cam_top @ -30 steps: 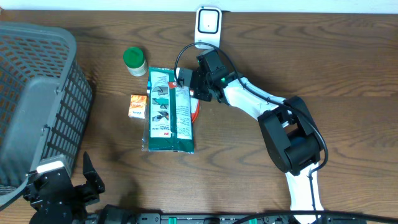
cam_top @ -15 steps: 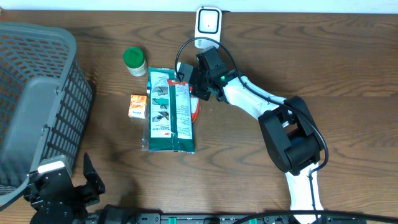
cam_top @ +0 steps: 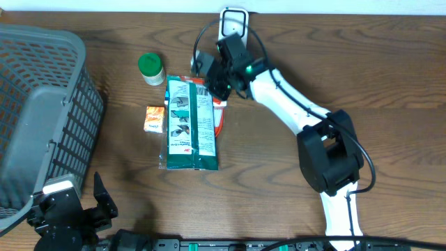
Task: Scan the item barcode
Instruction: 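Lift the Nescafe stick up and to the right with the right gripper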
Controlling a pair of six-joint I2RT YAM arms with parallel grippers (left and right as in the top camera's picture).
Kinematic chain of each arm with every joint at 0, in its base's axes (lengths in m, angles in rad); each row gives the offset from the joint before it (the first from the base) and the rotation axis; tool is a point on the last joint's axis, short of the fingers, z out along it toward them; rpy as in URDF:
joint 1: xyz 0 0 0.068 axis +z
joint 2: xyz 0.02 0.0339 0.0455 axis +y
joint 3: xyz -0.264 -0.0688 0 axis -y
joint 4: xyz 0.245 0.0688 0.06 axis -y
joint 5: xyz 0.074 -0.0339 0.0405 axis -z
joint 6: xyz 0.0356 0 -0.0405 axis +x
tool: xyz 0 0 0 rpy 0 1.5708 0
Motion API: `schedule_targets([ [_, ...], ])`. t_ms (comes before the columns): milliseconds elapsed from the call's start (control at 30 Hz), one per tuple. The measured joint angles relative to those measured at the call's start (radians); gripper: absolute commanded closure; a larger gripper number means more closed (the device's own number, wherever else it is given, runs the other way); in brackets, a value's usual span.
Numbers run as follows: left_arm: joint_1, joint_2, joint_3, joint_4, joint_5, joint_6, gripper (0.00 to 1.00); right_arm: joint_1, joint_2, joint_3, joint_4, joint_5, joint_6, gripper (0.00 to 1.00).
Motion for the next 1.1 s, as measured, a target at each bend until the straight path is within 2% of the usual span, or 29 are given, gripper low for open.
schedule_targets([
  [267,0.000,0.000,0.000,-0.015,0.000,0.000,0.16,-0.178,0.000,0.180,-0.084,-0.311,0.248,0.99],
  [533,0.000,0.000,0.000,-0.015,0.000,0.000,0.16,-0.377,-0.018,0.196,-0.138,-0.626,0.509,0.99],
  [667,0.000,0.000,0.000,-0.014,0.000,0.000,0.16,-0.390,-0.079,0.196,-0.161,-0.775,0.580,0.99],
  [833,0.000,0.000,0.000,-0.006,0.000,0.000,0.16,-0.390,-0.237,0.196,-0.159,-0.929,0.667,0.99],
  [1100,0.000,0.000,0.000,-0.006,0.000,0.000,0.16,-0.390,-0.463,0.201,-0.171,-1.051,0.752,0.99],
])
